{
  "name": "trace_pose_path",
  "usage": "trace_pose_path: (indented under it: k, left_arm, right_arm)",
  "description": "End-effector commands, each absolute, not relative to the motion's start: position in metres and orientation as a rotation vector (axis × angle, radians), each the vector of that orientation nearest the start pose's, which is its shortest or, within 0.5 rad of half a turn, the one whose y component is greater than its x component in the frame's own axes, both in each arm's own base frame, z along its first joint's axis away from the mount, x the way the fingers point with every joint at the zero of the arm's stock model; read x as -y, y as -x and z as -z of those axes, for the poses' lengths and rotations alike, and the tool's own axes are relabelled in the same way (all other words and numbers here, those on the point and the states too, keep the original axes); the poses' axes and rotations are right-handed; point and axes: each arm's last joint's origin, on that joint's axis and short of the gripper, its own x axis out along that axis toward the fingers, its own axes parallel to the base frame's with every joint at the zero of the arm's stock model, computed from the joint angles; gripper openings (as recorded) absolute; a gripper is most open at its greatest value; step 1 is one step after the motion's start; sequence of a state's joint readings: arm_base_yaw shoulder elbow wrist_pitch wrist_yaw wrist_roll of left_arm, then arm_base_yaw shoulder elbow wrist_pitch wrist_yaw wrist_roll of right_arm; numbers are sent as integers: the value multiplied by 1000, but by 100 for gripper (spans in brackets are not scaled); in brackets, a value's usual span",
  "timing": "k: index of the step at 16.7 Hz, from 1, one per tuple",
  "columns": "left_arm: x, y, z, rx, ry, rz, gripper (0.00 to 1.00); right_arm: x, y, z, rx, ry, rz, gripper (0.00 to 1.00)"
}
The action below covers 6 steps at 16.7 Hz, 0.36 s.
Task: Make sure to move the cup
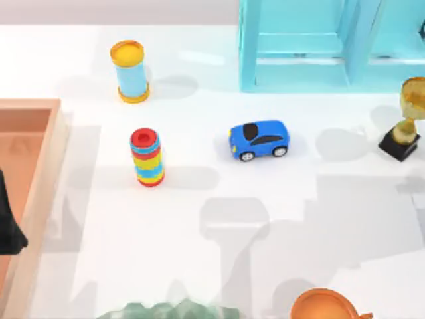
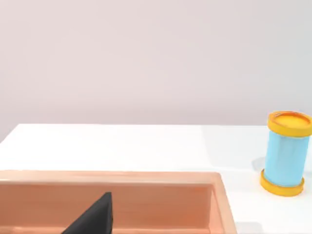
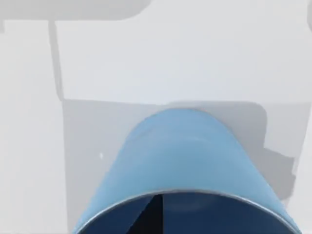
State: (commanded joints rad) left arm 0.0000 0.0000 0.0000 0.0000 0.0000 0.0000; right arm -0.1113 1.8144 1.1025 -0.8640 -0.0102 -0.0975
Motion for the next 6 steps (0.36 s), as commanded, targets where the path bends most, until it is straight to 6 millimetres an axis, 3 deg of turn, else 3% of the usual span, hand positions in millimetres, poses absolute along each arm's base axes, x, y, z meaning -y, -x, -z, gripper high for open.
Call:
trace_pose_path:
  k: [6]
  left_arm:
    - [1,-106,-160,0,0,0,100]
  right_arm:
    - [33,-312,-142,-1575,-17,-1,100]
